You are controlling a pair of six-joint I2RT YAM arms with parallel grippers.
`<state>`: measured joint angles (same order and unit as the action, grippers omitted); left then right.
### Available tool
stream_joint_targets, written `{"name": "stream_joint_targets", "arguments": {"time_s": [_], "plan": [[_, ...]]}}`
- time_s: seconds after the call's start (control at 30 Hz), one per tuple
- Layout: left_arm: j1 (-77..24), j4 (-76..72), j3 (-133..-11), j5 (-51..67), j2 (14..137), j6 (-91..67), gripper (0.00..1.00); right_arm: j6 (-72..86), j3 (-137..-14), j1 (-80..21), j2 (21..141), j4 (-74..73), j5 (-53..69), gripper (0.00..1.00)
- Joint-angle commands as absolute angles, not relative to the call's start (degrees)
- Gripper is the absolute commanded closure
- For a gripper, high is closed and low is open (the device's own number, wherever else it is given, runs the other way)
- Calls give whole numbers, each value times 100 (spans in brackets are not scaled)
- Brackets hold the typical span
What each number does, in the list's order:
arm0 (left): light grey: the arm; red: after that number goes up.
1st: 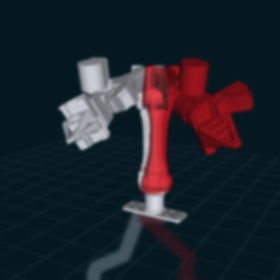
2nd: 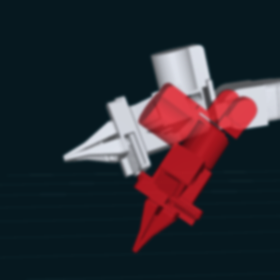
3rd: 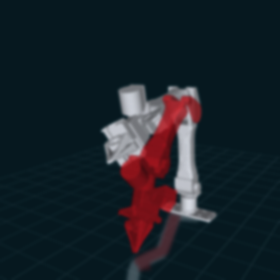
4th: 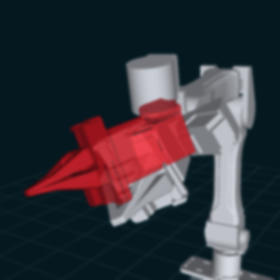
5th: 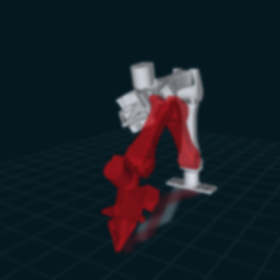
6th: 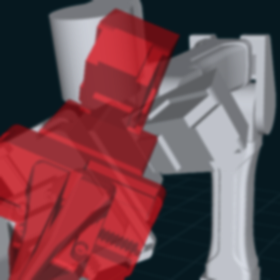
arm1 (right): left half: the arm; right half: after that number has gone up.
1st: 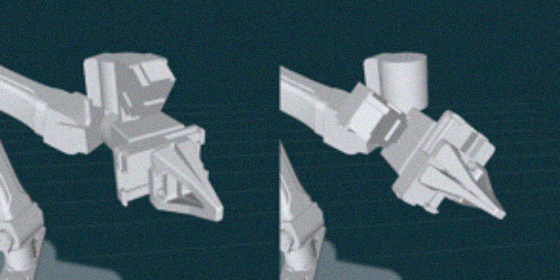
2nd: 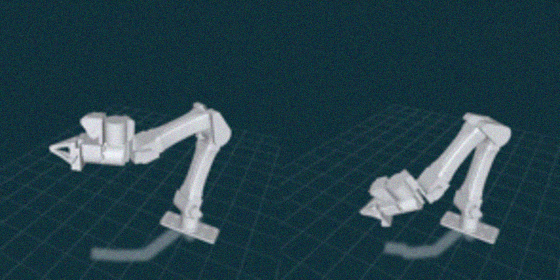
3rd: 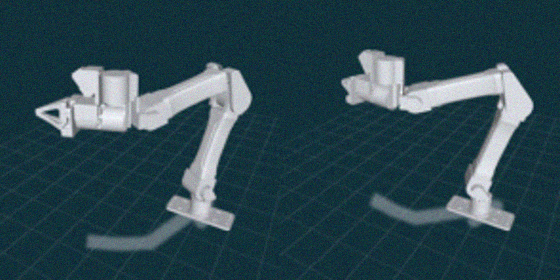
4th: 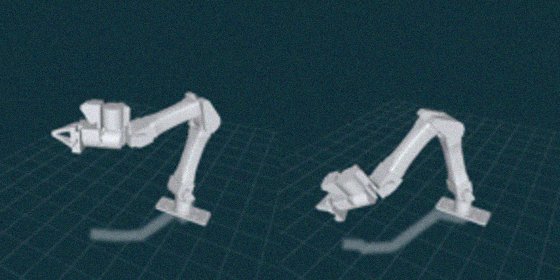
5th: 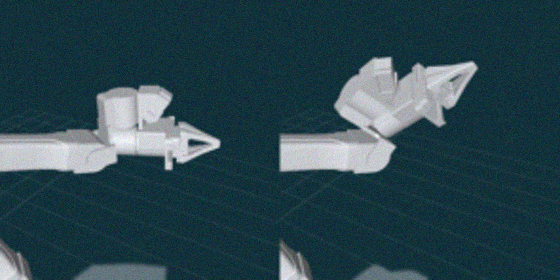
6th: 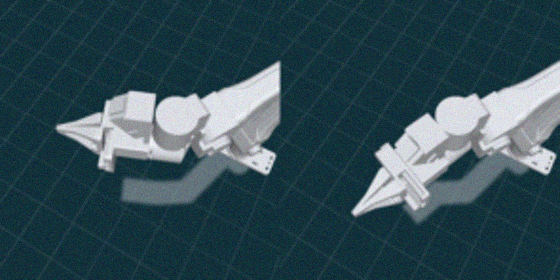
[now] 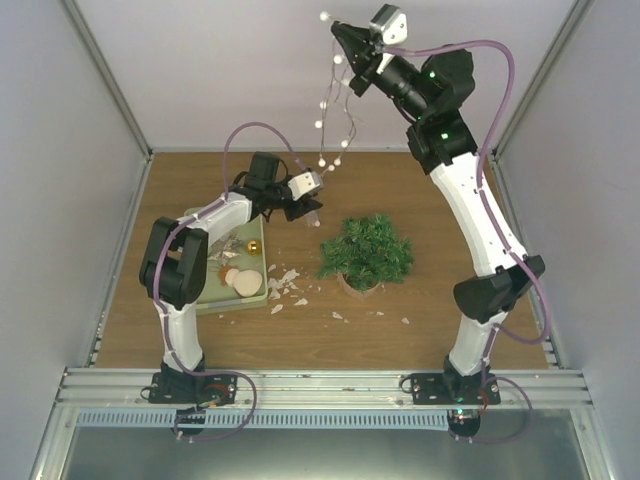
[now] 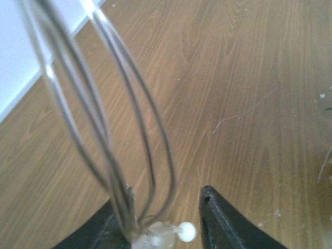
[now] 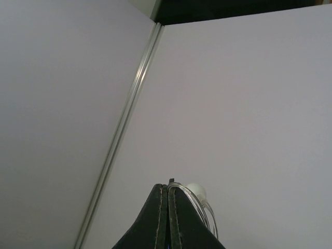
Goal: Decorate the small christmas tree
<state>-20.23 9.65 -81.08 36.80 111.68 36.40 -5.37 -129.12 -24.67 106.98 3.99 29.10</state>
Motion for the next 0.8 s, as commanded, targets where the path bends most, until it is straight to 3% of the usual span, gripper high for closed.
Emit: {"name": "stream_joint_targets", "arguments": {"time_s": [0.0,0.2,0.37,0.53,0.6,0.7,0.77], "plan": [[-2058,768,-8375,3625,11262,3655,67,-754,-12696,-2409,10353,238,2876,99],[-2065,1125,-8388,3434,11010,3881,81,-1057,-12276,-2399,10030,47,2482,100],[-2052,1783,-8276,3330,10696,4193,100,-1365,-12168,-2381,9865,-498,1799,99],[-2056,1830,-8030,3375,10488,4263,100,-1349,-11884,-2329,9645,-524,1574,99],[-2054,1805,-8123,3432,10573,4163,89,-1318,-11926,-2321,9646,-574,1740,99],[-2063,1858,-8442,3694,10844,3936,61,-1253,-12087,-2327,9720,-685,1905,100],[-2080,1938,-8656,3891,10993,3872,57,-1236,-12184,-2323,9782,-749,1955,99]]}}
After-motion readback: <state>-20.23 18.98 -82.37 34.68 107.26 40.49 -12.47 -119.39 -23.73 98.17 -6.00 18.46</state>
